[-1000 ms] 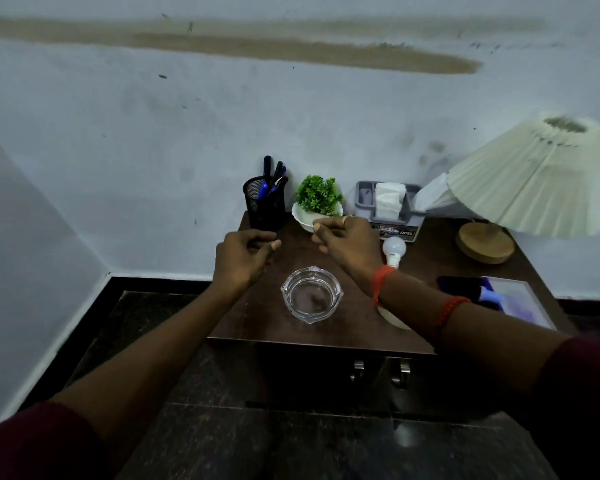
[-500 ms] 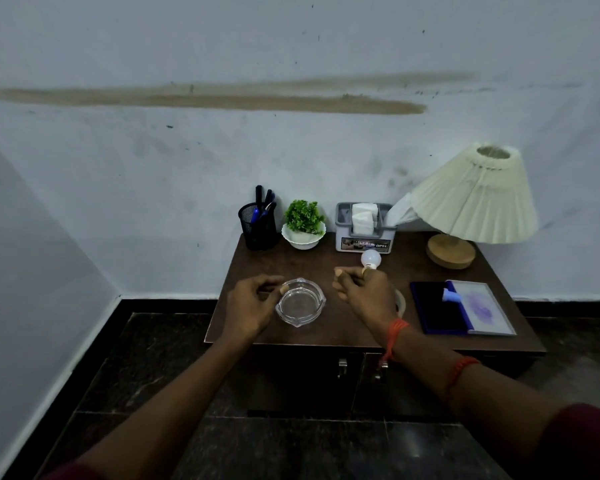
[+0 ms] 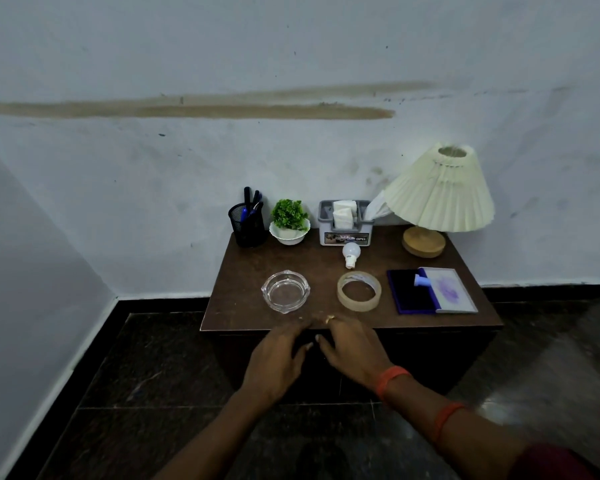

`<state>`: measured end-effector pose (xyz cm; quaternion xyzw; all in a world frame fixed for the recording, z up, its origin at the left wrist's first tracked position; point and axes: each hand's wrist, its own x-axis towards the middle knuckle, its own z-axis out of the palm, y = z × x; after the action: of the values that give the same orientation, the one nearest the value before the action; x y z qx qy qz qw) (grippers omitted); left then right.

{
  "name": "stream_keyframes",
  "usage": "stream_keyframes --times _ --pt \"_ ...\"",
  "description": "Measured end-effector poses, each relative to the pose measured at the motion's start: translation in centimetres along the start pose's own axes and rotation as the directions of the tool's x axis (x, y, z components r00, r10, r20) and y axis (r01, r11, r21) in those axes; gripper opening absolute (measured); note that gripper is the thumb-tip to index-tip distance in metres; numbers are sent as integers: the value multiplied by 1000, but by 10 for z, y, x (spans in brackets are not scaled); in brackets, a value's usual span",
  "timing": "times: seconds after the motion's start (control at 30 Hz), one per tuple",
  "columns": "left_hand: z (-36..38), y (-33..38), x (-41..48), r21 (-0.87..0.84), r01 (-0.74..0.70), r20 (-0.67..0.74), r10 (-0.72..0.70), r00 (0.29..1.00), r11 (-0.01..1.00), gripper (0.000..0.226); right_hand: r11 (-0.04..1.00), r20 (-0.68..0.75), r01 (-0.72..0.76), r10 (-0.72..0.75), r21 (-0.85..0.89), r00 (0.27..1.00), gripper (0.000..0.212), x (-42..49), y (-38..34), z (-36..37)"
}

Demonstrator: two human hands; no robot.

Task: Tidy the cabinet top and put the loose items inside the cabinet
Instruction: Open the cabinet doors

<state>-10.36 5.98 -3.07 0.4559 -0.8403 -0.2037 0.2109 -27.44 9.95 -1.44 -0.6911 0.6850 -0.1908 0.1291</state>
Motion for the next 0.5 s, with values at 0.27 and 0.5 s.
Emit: stream_keyframes --times 0.27,0.5 --pt "21 13 -16 184 -81 80 67 995 980 58 982 17 66 -64 -178 998 61 -31 25 20" --pt "31 7 -23 425 -63 127 9 992 903 86 966 -69 -23 5 -258 998 65 -49 61 7"
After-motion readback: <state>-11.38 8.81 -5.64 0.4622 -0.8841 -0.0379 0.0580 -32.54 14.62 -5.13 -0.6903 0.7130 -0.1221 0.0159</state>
